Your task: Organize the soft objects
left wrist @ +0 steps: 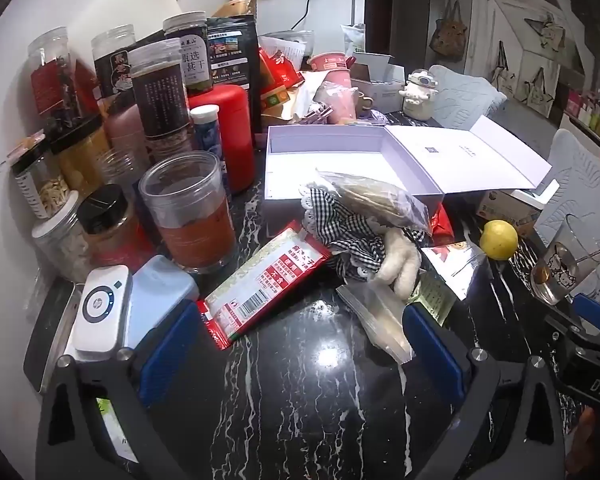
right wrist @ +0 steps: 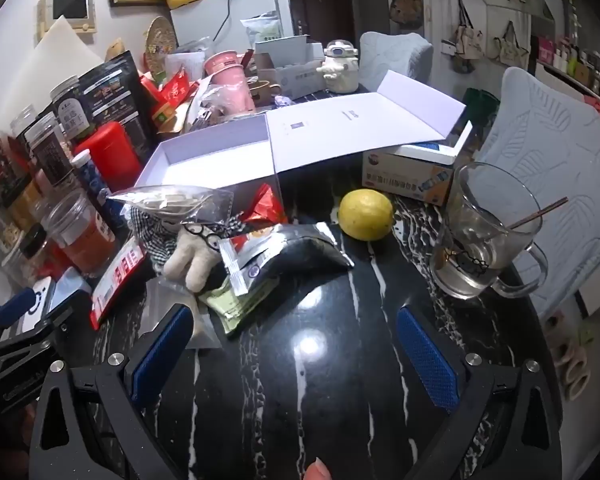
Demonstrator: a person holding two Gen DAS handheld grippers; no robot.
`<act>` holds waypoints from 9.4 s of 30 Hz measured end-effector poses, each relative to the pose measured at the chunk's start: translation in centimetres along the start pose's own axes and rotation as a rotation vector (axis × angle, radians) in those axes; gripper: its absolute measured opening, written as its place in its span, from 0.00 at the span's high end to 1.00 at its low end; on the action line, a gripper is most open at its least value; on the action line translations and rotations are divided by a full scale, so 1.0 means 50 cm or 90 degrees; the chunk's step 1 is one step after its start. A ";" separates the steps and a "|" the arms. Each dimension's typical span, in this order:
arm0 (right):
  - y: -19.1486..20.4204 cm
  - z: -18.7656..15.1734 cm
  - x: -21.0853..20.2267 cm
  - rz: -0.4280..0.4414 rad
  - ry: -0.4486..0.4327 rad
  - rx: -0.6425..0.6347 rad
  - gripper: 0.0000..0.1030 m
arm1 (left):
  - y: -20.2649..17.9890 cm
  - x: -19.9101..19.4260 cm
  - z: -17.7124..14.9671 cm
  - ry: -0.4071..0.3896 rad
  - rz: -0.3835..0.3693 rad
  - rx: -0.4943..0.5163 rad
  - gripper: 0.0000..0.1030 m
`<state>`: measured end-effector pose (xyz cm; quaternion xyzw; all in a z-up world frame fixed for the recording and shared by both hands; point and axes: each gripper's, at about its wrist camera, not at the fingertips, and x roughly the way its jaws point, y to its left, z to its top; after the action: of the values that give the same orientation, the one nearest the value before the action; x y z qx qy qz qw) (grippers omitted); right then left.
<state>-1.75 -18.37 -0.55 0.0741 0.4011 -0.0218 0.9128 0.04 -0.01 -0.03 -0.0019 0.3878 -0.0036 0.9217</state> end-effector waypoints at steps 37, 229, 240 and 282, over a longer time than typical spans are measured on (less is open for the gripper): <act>0.008 -0.005 -0.008 -0.026 -0.005 -0.027 0.00 | -0.011 -0.002 -0.008 0.001 -0.019 0.021 0.00; 0.069 -0.050 0.253 -0.003 0.071 -0.121 0.60 | 0.071 0.093 -0.043 0.072 -0.152 -0.070 0.56; 0.038 -0.080 0.207 0.059 0.091 -0.097 0.64 | 0.064 0.074 -0.058 0.067 -0.149 -0.064 0.56; 0.026 -0.006 -0.026 0.187 -0.057 -0.151 0.64 | 0.001 -0.070 0.063 -0.136 -0.204 -0.020 0.56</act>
<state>-2.72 -17.09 0.38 0.0227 0.3450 0.1559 0.9253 -0.12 0.08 4.67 -0.0780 0.2825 -0.1438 0.9452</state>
